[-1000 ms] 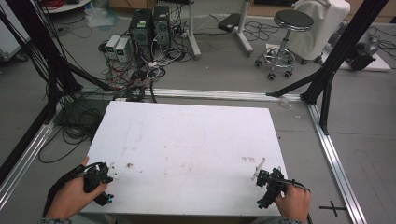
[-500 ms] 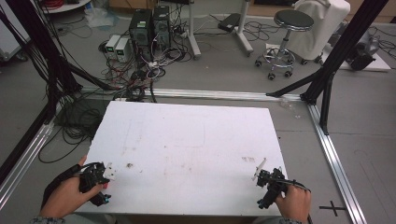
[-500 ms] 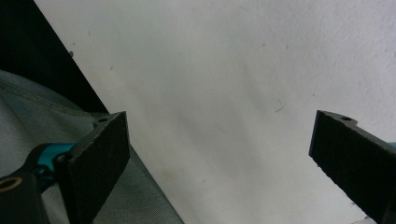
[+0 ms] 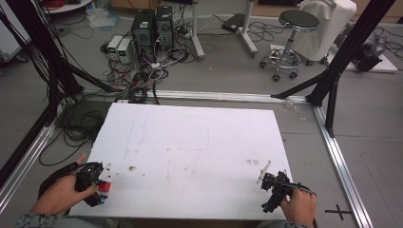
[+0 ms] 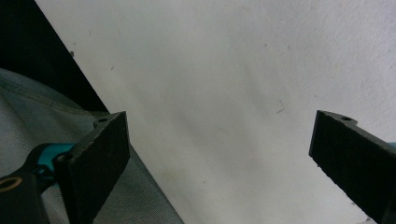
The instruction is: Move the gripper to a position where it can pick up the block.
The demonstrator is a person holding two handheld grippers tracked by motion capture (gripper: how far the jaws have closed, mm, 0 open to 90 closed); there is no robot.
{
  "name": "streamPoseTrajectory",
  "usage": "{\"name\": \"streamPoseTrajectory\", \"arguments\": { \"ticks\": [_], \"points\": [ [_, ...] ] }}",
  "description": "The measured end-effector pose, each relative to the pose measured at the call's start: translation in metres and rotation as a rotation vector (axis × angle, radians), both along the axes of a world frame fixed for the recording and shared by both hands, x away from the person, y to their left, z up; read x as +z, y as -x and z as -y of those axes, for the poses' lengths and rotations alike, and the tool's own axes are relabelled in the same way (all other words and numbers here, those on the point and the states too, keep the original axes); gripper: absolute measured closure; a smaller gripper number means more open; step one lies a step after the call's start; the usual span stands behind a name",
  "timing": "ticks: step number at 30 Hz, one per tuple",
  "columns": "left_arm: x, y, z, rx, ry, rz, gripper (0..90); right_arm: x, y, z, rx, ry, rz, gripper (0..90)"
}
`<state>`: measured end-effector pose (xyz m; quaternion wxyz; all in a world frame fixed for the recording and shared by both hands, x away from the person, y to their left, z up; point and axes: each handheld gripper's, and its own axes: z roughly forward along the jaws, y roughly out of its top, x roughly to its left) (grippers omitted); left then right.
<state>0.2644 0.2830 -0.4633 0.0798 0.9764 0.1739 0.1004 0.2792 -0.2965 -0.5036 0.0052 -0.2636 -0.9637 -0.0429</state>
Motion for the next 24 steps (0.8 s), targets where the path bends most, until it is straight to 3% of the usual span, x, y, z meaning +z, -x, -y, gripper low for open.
{"name": "streamPoseTrajectory", "arguments": {
  "ticks": [10, 14, 15, 16, 24],
  "points": [
    [0.001, -0.008, -0.011, -0.068, -0.034, 0.007, 21.9, 0.000, 0.000, 0.001, 0.001, -0.003, -0.002, 4.6],
    [-0.001, -0.012, -0.012, -0.128, -0.040, -0.010, 21.9, -0.001, 0.000, 0.000, 0.002, -0.004, -0.003, 4.6],
    [-0.001, -0.012, -0.012, -0.128, -0.040, -0.010, 21.9, -0.001, 0.000, 0.000, 0.003, -0.003, -0.004, 4.6],
    [-0.002, -0.015, -0.012, -0.150, -0.069, -0.010, 22.0, -0.001, 0.000, 0.000, 0.006, -0.003, -0.002, 4.6],
    [-0.009, -0.020, -0.013, -0.219, -0.092, -0.011, 21.9, -0.001, 0.000, 0.000, 0.009, 0.000, -0.007, 4.6]
  ]
}}
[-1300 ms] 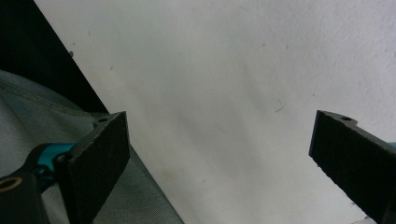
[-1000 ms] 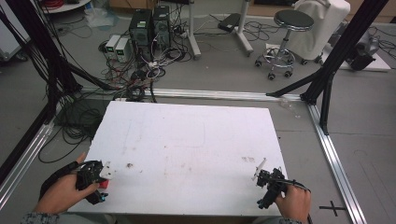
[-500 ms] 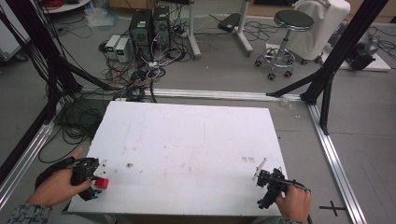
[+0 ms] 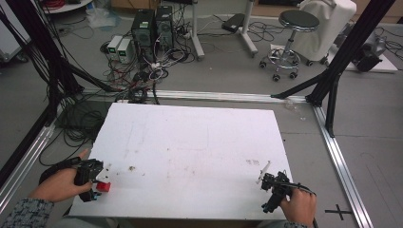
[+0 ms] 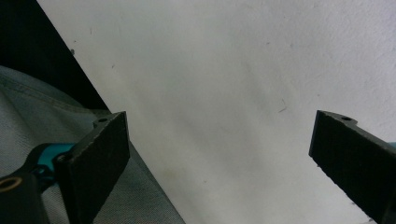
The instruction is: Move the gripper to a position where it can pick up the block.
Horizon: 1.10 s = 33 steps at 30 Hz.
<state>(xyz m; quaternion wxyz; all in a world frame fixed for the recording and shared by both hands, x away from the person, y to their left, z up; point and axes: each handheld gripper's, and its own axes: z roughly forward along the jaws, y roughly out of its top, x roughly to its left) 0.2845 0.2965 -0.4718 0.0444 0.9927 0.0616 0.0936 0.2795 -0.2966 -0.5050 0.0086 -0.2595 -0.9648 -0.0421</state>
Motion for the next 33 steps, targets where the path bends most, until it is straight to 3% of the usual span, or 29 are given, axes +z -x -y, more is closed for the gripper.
{"name": "streamPoseTrajectory", "arguments": {
  "ticks": [10, 15, 21, 28, 33],
  "points": [
    [-0.012, -0.005, -0.001, -0.106, -0.033, -0.004, 21.9, 0.000, 0.000, -0.001, -0.003, 0.004, -0.001, 4.6],
    [-0.020, -0.007, 0.000, -0.144, -0.045, -0.026, 21.9, -0.001, 0.000, -0.001, 0.000, 0.005, -0.006, 4.6],
    [-0.027, -0.010, 0.000, -0.157, -0.049, -0.043, 21.9, -0.002, 0.000, -0.002, 0.003, 0.009, -0.007, 4.6],
    [-0.036, -0.013, 0.002, -0.214, -0.054, -0.069, 21.9, -0.002, 0.000, -0.003, 0.001, 0.012, -0.007, 4.6],
    [-0.038, -0.014, 0.001, -0.204, -0.057, -0.076, 21.8, -0.003, -0.001, -0.003, 0.011, 0.012, -0.010, 4.6]
  ]
}}
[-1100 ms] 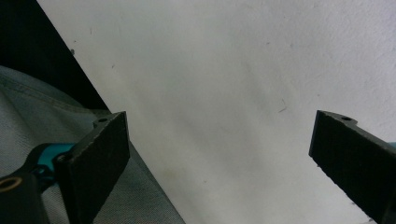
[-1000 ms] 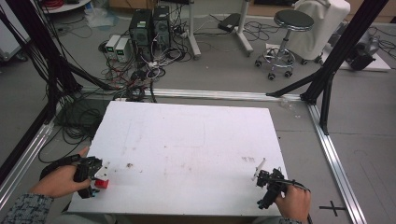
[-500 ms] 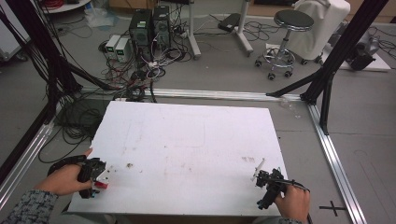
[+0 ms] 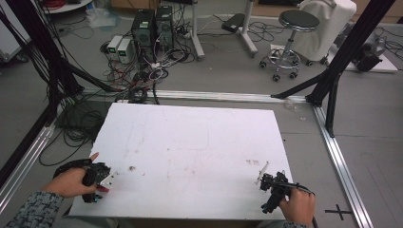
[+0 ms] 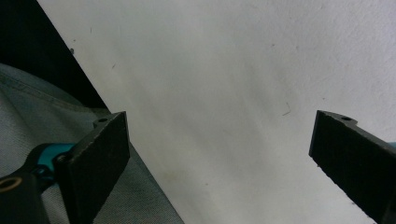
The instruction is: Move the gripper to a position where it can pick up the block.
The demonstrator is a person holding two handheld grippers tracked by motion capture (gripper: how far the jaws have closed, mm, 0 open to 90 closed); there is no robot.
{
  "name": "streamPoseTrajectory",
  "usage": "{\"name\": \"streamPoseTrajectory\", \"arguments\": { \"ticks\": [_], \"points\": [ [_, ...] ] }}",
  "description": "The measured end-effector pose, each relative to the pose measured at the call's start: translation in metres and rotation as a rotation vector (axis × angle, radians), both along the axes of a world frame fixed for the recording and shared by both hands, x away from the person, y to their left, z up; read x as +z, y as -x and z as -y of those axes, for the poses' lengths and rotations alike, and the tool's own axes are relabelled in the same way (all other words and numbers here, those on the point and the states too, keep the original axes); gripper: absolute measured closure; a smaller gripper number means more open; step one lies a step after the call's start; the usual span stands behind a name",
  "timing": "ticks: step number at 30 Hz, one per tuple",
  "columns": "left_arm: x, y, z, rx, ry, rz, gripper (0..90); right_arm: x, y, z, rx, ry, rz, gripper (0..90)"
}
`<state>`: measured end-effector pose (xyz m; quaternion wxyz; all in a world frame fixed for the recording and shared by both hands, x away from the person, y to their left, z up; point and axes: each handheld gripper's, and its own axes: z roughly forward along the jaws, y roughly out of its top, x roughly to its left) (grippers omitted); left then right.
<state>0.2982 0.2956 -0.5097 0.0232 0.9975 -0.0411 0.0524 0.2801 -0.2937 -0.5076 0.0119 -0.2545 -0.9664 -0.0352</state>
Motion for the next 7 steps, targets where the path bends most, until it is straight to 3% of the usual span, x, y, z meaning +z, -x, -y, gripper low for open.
{"name": "streamPoseTrajectory", "arguments": {
  "ticks": [7],
  "points": [
    [0.0016, 0.0005, -0.0008, -0.001, 0.004, -0.001, 21.8, 0.0004, 0.0000, -0.0005, -0.002, -0.001, 0.002, 4.6]
  ]
}}
